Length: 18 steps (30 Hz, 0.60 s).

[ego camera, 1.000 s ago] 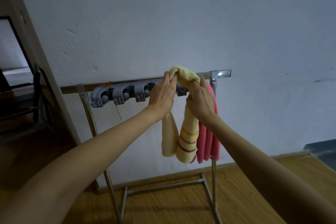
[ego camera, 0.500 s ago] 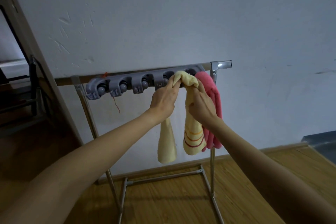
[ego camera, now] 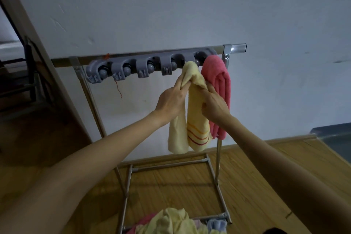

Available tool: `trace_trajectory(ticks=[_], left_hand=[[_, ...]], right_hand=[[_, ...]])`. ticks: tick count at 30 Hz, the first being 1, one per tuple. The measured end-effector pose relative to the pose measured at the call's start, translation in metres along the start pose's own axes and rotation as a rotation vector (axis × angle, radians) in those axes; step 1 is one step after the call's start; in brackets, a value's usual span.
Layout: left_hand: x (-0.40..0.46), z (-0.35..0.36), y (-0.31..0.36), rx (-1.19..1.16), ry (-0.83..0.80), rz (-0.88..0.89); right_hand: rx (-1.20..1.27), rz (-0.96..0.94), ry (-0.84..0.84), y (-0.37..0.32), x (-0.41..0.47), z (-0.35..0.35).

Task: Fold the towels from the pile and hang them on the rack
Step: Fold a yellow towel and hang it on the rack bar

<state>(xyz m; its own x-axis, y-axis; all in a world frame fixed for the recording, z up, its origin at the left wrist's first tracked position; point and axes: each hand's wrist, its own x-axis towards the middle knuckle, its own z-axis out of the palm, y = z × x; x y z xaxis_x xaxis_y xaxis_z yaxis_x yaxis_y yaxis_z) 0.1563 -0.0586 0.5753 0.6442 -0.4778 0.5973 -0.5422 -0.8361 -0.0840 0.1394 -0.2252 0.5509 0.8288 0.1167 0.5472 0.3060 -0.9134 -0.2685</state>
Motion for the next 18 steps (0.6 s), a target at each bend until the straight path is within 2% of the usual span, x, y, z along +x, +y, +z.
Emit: trace_trajectory(ticks=[5, 9, 11, 13, 15, 18], left_hand=[[-0.012, 0.005, 0.001, -0.174, 0.081, 0.029], [-0.026, 0.019, 0.005, -0.461, 0.129, -0.117], [-0.031, 0.029, 0.004, -0.514, 0.071, -0.214], [-0.034, 0.041, 0.003, -0.452, -0.019, -0.281], [-0.038, 0.054, 0.001, -0.375, -0.137, -0.332], [-0.045, 0.074, -0.004, -0.412, -0.34, -0.39]], right_hand=[[-0.023, -0.029, 0.01, 0.005, -0.007, 0.005], [-0.069, -0.061, 0.014, 0.008, -0.012, 0.014], [-0.062, -0.089, 0.035, 0.008, -0.015, 0.017], [-0.015, -0.104, 0.063, 0.009, -0.019, 0.02], [0.059, -0.108, 0.118, 0.01, -0.024, 0.025], [0.16, -0.058, 0.226, 0.014, -0.032, 0.036]])
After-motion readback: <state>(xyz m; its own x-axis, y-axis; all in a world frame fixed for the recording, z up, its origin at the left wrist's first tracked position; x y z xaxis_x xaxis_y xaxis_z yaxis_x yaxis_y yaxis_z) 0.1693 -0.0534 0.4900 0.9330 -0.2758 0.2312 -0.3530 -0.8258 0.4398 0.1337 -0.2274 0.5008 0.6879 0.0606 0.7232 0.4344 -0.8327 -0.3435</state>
